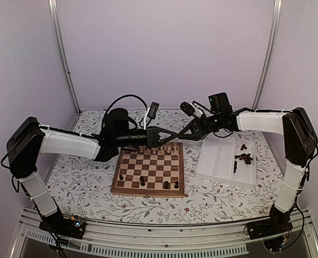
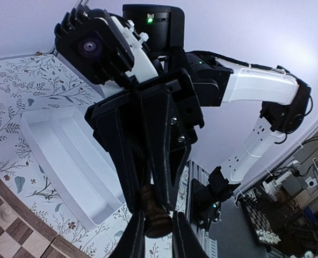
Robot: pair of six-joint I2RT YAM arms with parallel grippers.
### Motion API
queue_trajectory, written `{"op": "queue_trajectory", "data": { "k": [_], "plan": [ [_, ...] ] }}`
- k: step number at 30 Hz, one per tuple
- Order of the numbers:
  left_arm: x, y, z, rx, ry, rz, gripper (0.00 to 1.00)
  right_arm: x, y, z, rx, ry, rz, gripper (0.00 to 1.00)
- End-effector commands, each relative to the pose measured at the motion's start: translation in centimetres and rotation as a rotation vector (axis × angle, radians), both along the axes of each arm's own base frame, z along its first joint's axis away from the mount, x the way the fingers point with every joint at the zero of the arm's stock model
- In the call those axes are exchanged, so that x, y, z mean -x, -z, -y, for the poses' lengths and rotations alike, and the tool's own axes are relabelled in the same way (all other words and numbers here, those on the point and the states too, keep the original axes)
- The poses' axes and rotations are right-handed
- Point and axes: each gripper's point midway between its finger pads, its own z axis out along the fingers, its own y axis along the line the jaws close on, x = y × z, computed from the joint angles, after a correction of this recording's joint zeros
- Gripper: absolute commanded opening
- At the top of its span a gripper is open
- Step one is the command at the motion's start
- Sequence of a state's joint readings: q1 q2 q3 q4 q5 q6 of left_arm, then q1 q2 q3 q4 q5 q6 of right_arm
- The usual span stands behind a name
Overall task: Set up the chess pieces on the board
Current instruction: Place the chess piece on the chessboard.
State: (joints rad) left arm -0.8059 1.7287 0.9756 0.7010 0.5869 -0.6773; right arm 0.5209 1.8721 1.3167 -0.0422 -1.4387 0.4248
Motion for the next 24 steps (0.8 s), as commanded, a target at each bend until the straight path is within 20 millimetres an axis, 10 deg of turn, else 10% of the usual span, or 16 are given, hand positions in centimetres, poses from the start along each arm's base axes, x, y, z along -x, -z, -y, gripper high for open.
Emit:
{"op": "queue_trajectory", "data": {
  "k": [1,12,24],
  "plan": [
    [0.4,0.5,0.7,-0.008,0.021,0.000,0.16,0.2,0.0,-0.2,-0.026,-0.033,0.008,0.12],
    [-0.4,-0.6,-3.1,-0.195,-0.137,0.134,0.43,-2.4,1.6,-0.8,0.150,0.118,0.324,0.02],
    [-2.8,-0.9,-18.1,-0.485,-0.616,0.185,0.49,-1.9,5.3,-5.3,0.547,0.067,0.882,0.03]
  ]
}}
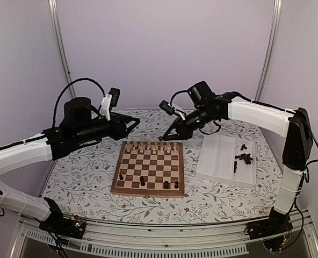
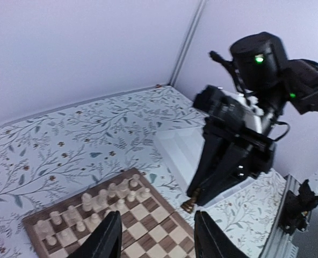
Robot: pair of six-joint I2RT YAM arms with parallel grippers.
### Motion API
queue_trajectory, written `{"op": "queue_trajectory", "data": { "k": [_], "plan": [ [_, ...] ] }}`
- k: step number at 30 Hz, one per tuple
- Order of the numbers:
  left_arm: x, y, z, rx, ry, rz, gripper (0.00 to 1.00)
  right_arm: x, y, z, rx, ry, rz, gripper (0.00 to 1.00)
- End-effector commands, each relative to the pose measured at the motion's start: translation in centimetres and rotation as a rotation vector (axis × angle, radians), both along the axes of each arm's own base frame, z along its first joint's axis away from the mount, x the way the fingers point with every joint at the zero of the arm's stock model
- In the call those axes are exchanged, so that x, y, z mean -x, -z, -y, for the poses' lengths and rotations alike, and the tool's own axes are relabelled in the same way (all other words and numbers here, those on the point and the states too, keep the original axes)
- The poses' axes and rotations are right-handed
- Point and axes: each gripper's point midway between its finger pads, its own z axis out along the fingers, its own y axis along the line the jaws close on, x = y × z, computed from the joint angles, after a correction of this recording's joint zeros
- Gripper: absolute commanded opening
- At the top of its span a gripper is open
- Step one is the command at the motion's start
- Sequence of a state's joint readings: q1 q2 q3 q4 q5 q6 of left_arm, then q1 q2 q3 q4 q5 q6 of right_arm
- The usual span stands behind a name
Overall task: Set up the chess pieces on the board
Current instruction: Place the chess piece on the chessboard.
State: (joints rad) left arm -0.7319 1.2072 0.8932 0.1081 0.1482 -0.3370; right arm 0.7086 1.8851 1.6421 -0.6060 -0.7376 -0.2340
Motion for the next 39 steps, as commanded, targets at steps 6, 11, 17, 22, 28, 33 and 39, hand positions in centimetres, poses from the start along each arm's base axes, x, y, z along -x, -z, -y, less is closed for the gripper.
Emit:
{"op": "queue_trajectory", "data": {
  "k": [6,11,17,22,28,33,39],
  "plan": [
    [-0.7,3.6,-9.0,-0.134,-0.283,-0.057,0.52,2.5,8.0,-2.7,0.425,-0.126,0.306,0.03],
    [-0.4,3.9,-9.7,-0.130,-0.293,-0.067,0.52,3.3,11.8,-3.1,0.562,-0.180,0.369,0.03],
    [-0.5,4.4,-9.4,-0.129,-0.281,-0.081,0.53,3.3,13.7,-3.0,0.649,-0.202,0.417,0.07],
    [-0.6,5.0,-8.8,-0.122,-0.259,-0.099,0.53,3.6,13.9,-3.6,0.641,-0.207,0.408,0.20],
    [-0.9,6.0,-7.9,-0.133,-0.224,-0.129,0.53,3.6,12.8,-4.1,0.608,-0.206,0.408,0.35],
    [-0.8,7.0,-6.7,-0.166,-0.155,-0.150,0.53,3.8,10.4,-3.2,0.567,-0.207,0.390,0.40],
    [0.5,8.9,-3.3,-0.254,0.049,-0.184,0.53,0.6,3.6,2.7,0.457,-0.070,0.465,0.50]
  ]
}}
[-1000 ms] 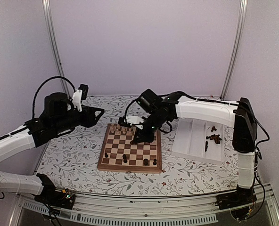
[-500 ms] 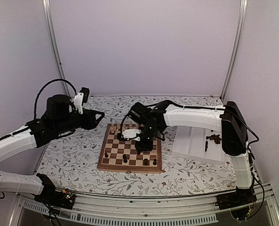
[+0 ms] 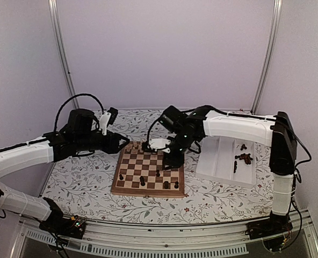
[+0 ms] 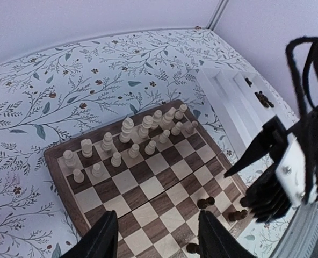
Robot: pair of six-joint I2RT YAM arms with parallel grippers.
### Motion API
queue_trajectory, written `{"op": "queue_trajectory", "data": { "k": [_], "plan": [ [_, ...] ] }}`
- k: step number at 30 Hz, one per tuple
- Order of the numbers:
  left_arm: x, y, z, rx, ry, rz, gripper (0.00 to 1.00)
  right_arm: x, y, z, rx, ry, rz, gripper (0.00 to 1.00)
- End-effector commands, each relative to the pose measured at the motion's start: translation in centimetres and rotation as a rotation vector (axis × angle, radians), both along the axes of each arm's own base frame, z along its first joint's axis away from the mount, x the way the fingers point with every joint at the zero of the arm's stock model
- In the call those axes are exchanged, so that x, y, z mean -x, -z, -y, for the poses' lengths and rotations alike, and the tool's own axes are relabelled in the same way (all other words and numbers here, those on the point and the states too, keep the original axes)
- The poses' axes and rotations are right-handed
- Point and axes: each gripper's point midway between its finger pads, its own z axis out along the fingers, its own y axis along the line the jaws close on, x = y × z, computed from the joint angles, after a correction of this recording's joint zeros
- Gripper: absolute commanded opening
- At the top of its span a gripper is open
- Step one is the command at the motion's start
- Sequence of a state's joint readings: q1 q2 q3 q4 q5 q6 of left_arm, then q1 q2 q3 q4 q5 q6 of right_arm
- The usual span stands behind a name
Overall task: Set up the chess pieces on the board
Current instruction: Place the chess piece on the chessboard, then pick up the chess piece from the chessboard.
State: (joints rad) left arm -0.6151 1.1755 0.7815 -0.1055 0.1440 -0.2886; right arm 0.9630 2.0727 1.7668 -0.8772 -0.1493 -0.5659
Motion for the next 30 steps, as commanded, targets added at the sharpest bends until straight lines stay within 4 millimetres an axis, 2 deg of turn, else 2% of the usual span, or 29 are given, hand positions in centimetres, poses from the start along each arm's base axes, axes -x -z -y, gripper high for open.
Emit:
{"op": "queue_trajectory", "data": {
  "k": [1,3,6,8,12,14,18,21,30],
  "plan": [
    [1.3,0.1,3.1,-0.049,0.191,-0.003,0.53,-4.3,-7.9,5.5,-0.148,0.115,0.154,0.52],
    [2.1,1.0,4.7,-0.110,0.257,-0.007,0.52,-6.9,-10.2,9.6,-0.197,0.213,0.219,0.56],
    [3.0,3.1,6.9,-0.221,0.339,-0.041,0.52,-9.2,-11.5,15.1,-0.301,0.344,0.165,0.58],
    [3.4,5.1,7.8,-0.308,0.371,-0.078,0.51,-10.0,-12.4,19.1,-0.423,0.428,0.098,0.58],
    [3.6,8.4,9.0,-0.448,0.395,-0.126,0.51,-9.3,-12.4,23.5,-0.584,0.493,0.069,0.59],
    [3.7,9.3,9.6,-0.471,0.406,-0.143,0.51,-8.6,-12.8,24.5,-0.631,0.489,0.095,0.59],
    [3.6,10.3,10.9,-0.475,0.431,-0.164,0.51,-7.2,-12.3,24.8,-0.666,0.467,0.145,0.59],
    [3.5,11.3,11.8,-0.484,0.450,-0.185,0.51,-7.1,-12.2,25.3,-0.660,0.472,0.195,0.59],
    [3.3,12.9,13.5,-0.509,0.483,-0.240,0.46,-7.1,-10.7,25.1,-0.649,0.463,0.156,0.60]
  ]
}}
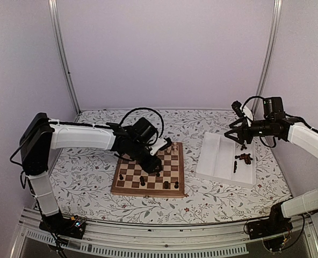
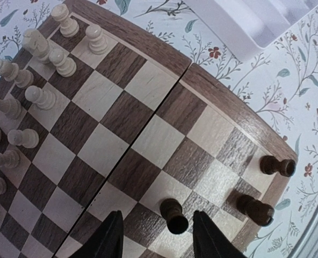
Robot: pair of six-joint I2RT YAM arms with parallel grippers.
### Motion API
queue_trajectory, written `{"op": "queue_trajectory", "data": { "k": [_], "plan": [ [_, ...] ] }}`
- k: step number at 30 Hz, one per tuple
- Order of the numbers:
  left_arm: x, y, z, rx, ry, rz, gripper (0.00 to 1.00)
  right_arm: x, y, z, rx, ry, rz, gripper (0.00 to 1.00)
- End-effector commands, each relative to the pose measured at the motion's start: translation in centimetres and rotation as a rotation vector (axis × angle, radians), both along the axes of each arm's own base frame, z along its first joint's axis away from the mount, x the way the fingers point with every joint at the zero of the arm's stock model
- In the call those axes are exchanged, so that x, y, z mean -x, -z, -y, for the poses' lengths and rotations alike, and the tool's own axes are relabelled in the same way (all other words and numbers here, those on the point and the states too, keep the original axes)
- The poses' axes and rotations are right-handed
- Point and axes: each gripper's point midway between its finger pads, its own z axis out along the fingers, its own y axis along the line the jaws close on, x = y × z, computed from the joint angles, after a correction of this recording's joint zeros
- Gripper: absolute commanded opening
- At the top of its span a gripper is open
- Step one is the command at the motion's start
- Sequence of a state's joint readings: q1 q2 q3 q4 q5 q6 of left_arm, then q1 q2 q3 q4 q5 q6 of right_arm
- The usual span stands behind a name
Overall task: Set up the chess pieces on the board
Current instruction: Pick up the chess piece from the chessboard, then place the chess piece on the chessboard.
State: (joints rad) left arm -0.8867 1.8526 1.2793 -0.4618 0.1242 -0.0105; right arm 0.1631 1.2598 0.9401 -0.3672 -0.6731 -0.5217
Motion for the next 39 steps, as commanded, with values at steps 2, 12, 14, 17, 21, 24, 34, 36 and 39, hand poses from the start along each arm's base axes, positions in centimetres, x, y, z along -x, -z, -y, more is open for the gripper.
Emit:
{"op": "queue_trajectory", "data": {
  "k": [2,12,14,17,21,24,34,36,39],
  "plan": [
    [0.9,0.6,0.8,-0.025,0.037,-0.044,0.44,-0.1,0.5,-0.3,-0.008,-0.028,0.010,0.60],
    [1.3,2.1,0.8,-0.080,0.064,-0.089,0.31,-0.3,1.0,-0.3,0.004,-0.029,0.004,0.60],
    [1.4,2.1,0.9,-0.083,0.070,-0.094,0.25,-0.3,1.0,-0.3,0.003,-0.028,0.002,0.60],
    [1.3,1.6,1.0,-0.078,0.067,-0.096,0.17,-0.4,1.0,-0.2,0.007,-0.025,0.006,0.60],
    [1.1,-0.6,0.9,-0.079,0.050,-0.082,0.10,-0.4,1.2,0.0,0.021,-0.013,0.009,0.60],
    [0.8,-2.8,-0.1,-0.093,0.023,-0.041,0.10,-0.4,1.3,0.1,0.026,-0.008,0.011,0.60],
    [3.7,-5.7,-8.0,-0.148,-0.203,-0.026,0.10,-0.4,2.0,0.2,0.034,-0.011,-0.002,0.60],
    [4.7,-5.5,-9.6,-0.146,-0.242,-0.035,0.11,-0.5,2.0,0.1,0.034,-0.012,-0.004,0.60],
    [5.9,-4.6,-11.8,-0.148,-0.306,-0.057,0.11,-0.5,2.0,0.1,0.038,-0.011,0.000,0.60]
  ]
}}
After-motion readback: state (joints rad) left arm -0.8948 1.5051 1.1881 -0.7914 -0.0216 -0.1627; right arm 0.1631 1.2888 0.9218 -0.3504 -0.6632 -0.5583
